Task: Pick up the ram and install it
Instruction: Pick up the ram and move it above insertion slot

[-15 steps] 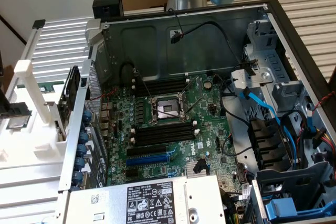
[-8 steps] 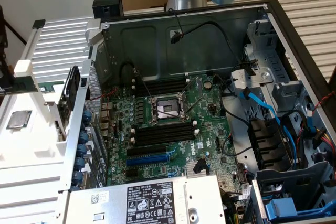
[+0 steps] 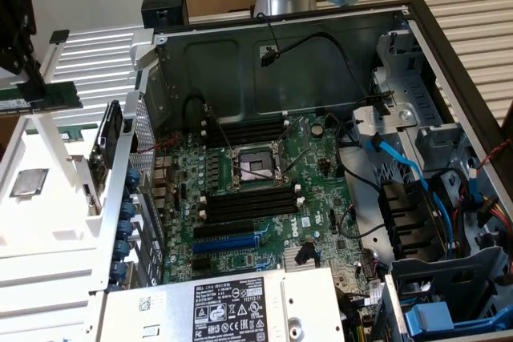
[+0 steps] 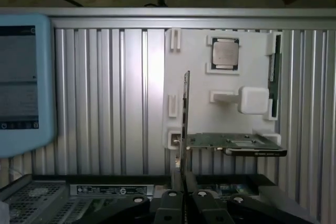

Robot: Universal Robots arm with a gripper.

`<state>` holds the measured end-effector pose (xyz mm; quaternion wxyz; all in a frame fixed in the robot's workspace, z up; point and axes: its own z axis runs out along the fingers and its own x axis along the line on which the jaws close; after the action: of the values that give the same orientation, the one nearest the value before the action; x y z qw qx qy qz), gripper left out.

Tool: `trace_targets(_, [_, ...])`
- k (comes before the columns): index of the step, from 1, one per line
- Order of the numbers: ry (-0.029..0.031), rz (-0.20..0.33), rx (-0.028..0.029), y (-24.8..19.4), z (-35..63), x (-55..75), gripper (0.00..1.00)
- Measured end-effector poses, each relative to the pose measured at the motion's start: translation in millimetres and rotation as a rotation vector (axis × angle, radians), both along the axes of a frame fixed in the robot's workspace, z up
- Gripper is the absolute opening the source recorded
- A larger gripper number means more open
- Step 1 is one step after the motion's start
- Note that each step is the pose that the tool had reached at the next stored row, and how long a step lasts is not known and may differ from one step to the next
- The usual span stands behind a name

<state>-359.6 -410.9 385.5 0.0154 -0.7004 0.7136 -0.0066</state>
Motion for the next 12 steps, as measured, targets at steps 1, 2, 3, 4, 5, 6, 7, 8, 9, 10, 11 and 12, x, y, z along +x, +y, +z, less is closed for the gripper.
trace_targets(1, [0.0000,0.000,0.0000,0.0,3.8,9.2,0.13])
trace_targets(2, [0.0000,0.000,0.0000,0.0,5.3,13.7,0.13])
trace_targets(3, [0.0000,0.000,0.0000,0.0,6.7,18.1,0.13])
trace_targets(4, [-0.0001,0.000,0.0000,0.0,7.9,22.8,0.13])
trace_targets(5, [0.0000,0.000,0.0000,0.0,9.2,27.3,0.13])
trace_targets(6, [0.0000,0.000,0.0000,0.0,10.5,32.0,0.13])
trace_targets(7, [-0.0001,0.000,0.0001,0.0,13.5,45.6,0.13])
trace_targets(8, [0.0000,0.000,0.0000,0.0,14.2,49.9,0.13])
trace_targets(9, [0.0000,0.000,0.0001,0.0,15.3,59.2,0.13])
trace_targets(10, [0.0000,0.000,0.0000,0.0,15.8,63.9,0.13])
trace_targets(11, [0.0000,0.000,0.0000,0.0,16.2,68.5,0.13])
trace_targets(12, [0.0001,0.000,0.0000,0.0,16.5,73.0,0.13])
